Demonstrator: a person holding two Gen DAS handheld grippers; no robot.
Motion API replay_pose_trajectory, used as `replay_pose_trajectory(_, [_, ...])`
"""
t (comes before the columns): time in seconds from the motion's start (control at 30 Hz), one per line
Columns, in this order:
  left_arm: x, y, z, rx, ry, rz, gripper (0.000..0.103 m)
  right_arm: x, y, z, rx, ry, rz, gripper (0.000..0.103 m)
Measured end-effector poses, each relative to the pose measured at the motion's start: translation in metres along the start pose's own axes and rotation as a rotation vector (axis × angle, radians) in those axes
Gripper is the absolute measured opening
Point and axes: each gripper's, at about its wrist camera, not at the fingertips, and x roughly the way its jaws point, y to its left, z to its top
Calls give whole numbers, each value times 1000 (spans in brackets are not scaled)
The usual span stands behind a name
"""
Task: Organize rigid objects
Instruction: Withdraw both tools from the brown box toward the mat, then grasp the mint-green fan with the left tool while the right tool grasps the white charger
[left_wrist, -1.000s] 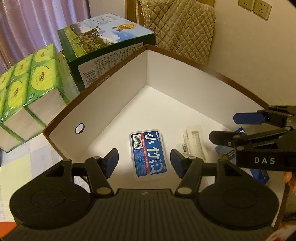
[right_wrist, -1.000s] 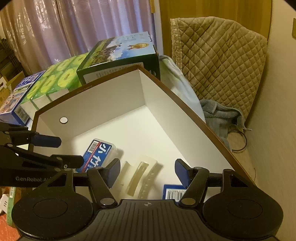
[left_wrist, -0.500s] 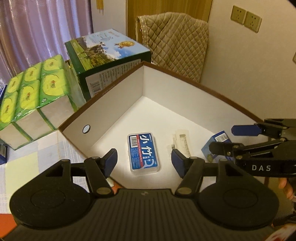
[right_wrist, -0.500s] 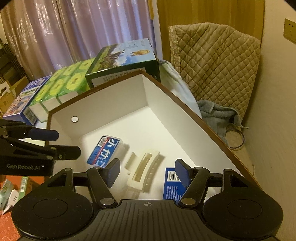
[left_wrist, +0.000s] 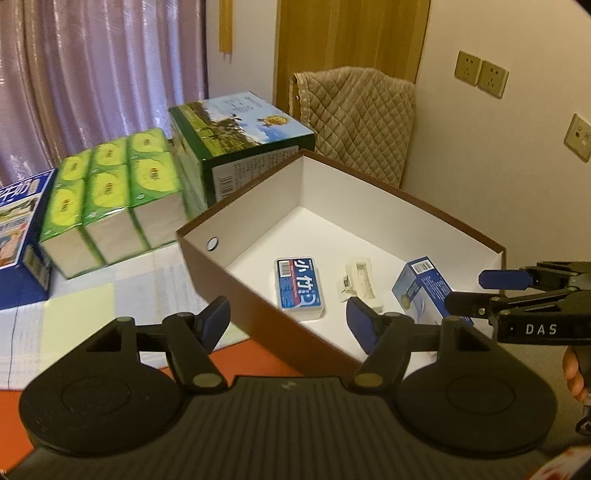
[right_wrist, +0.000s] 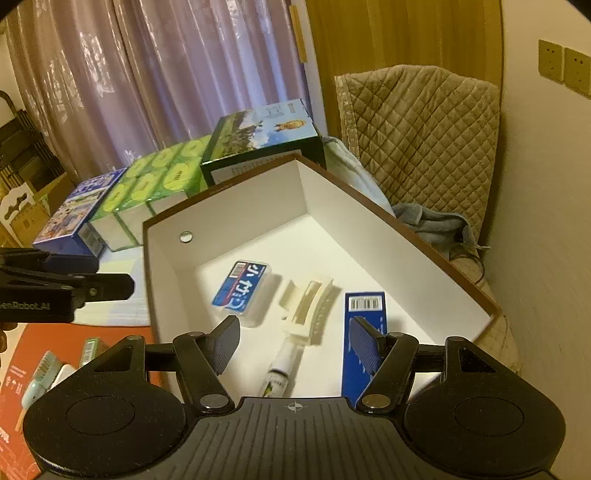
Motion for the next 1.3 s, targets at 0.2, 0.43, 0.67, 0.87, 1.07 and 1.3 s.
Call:
replay_pose_trajectory(0.2, [-37, 13, -25, -34, -19, 5, 66, -24, 17, -17, 5, -16, 3, 63])
replay_pose_trajectory(0.43, [-71, 28, -56, -47, -19, 25, 66, -45, 41, -36, 1, -20, 22, 63])
replay_pose_trajectory(0.67, [-96, 48, -86, -82, 1, 62, 66, -52, 68, -56, -28, -3, 64, 63])
replay_pose_trajectory(0.87, [-111, 66, -107, -116, 15, 96, 66, -45, 93, -75, -57, 48, 111, 63])
replay_pose_trajectory(1.07, [-122, 83, -124, -154, 31, 132, 66, -31, 118, -93, -100, 109, 145, 63])
replay_pose_trajectory(1.3, [-134, 104, -145, -208, 49, 185, 66, -15, 138, -102, -149, 154, 170, 63])
